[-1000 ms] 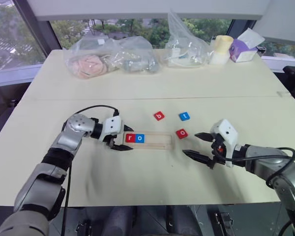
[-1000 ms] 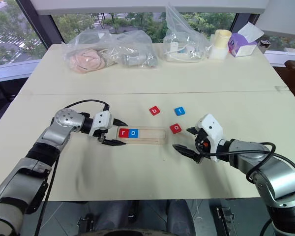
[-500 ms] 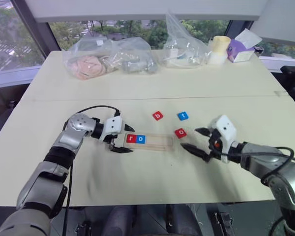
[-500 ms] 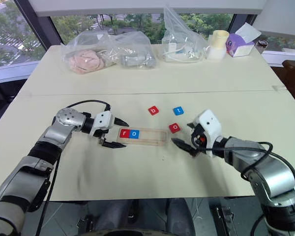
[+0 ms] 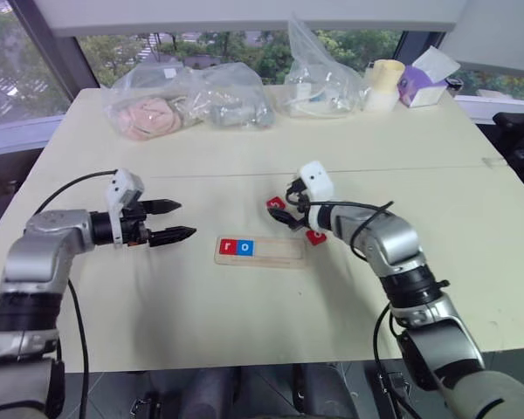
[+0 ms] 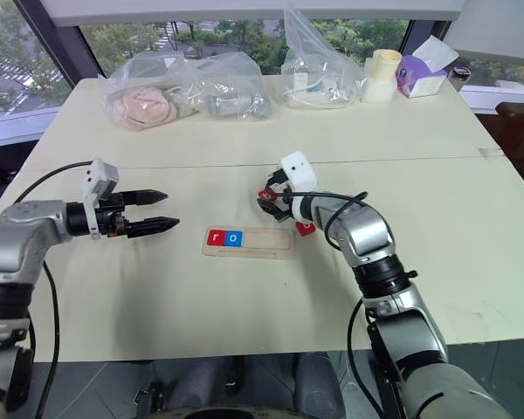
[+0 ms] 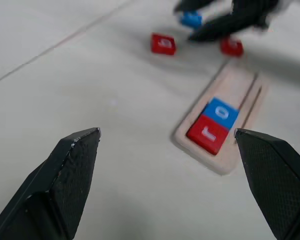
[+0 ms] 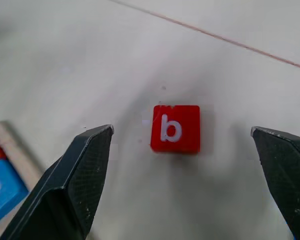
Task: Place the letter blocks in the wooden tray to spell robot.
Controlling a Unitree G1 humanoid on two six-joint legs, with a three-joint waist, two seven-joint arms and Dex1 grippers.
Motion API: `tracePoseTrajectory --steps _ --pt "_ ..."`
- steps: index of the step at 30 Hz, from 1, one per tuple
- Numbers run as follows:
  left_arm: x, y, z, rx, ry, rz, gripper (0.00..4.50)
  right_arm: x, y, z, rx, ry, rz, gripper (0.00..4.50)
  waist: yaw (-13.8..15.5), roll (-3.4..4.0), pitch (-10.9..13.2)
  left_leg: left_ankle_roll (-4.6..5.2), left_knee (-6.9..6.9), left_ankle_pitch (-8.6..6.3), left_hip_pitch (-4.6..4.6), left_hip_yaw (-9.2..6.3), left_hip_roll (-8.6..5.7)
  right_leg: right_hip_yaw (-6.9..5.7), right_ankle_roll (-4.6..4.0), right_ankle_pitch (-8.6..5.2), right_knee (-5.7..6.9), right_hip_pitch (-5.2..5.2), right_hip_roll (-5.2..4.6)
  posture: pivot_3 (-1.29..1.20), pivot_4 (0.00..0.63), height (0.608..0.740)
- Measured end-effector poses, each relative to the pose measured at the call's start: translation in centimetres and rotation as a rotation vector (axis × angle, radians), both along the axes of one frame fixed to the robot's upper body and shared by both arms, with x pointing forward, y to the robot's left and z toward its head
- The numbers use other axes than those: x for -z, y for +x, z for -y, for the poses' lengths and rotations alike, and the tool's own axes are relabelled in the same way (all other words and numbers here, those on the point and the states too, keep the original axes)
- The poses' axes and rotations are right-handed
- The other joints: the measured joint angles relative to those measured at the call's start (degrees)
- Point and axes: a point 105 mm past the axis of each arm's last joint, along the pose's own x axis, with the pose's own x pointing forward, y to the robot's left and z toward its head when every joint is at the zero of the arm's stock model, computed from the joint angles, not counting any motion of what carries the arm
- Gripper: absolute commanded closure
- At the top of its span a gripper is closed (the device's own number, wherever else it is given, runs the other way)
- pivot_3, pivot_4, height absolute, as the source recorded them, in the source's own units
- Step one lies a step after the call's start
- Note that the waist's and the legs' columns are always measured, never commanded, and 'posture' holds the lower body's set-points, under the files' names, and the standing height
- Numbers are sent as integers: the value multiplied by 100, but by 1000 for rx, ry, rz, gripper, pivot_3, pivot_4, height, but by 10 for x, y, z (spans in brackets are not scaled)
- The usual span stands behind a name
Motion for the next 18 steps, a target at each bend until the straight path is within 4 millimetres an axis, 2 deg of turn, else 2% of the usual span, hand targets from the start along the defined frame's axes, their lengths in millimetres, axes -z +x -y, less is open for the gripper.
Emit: tracePoseTrajectory --steps 5,7,10,15,18 --pt "-7 -14 12 -87 -99 9 22 8 8 -20 30 -13 -3 0 -21 1 0 -21 -2 12 10 -1 -1 2 -6 4 6 -2 12 0 150 740" --pt "-6 -17 15 -105 -111 4 22 12 10 -21 46 -25 -4 0 -13 1 0 -30 -3 18 10 2 -1 1 -10 5 6 -1 21 0 150 740" --pt "-7 -21 13 -143 -106 6 0 20 14 -24 61 -37 -14 839 -25 1 -1 -34 -3 21 14 4 2 2 -20 11 7 -2 27 0 150 740" --pt "-11 -22 7 -164 -71 13 0 20 16 -28 53 -56 8 3346 -27 2 -1 -35 -5 22 16 7 4 2 -22 11 7 -2 31 0 150 740" --pt "-14 -20 7 -168 -66 28 0 20 16 -30 52 -62 18 3334 -27 2 -1 -35 -8 22 16 8 4 2 -22 11 6 -4 31 0 150 740"
